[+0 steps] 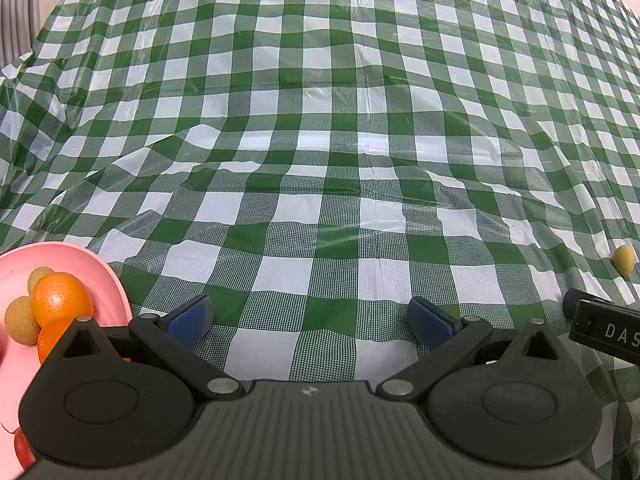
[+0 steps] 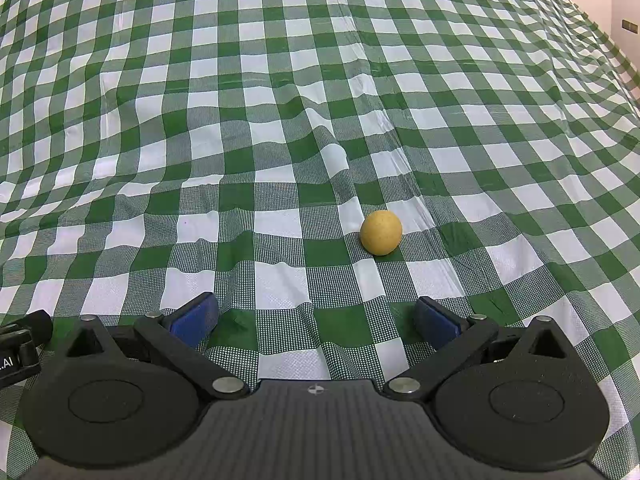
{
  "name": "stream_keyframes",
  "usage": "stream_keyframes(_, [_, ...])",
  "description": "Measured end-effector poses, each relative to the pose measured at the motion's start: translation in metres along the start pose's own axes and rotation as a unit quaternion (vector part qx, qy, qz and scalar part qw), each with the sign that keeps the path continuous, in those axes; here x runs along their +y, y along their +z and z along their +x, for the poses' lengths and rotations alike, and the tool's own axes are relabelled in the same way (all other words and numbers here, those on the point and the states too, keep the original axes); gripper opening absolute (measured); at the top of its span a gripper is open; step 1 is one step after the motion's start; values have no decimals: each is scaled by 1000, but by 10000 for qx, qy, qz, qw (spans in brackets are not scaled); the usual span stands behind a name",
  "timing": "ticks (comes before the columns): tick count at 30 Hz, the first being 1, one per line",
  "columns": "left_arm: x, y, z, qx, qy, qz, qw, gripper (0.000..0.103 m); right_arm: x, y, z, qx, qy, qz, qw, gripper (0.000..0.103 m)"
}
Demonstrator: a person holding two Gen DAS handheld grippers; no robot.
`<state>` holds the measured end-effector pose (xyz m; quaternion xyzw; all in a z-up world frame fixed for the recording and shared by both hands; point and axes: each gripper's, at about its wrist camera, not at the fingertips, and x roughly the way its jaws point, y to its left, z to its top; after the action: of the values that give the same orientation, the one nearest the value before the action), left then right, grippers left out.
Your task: Organize fruits
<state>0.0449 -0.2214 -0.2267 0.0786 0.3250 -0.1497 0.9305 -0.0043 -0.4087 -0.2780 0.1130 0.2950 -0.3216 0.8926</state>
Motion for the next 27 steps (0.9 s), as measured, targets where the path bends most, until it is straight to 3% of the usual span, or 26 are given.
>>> stream_keyframes(23, [-1,1,0,-2,19,-24,10000,103,0,-1,-2,-8,-3,6,10000,102])
stream_keyframes(27, [4,11,0,354,-142,24,9993,103,2,-1,-4,3,-20,-22,10000,102])
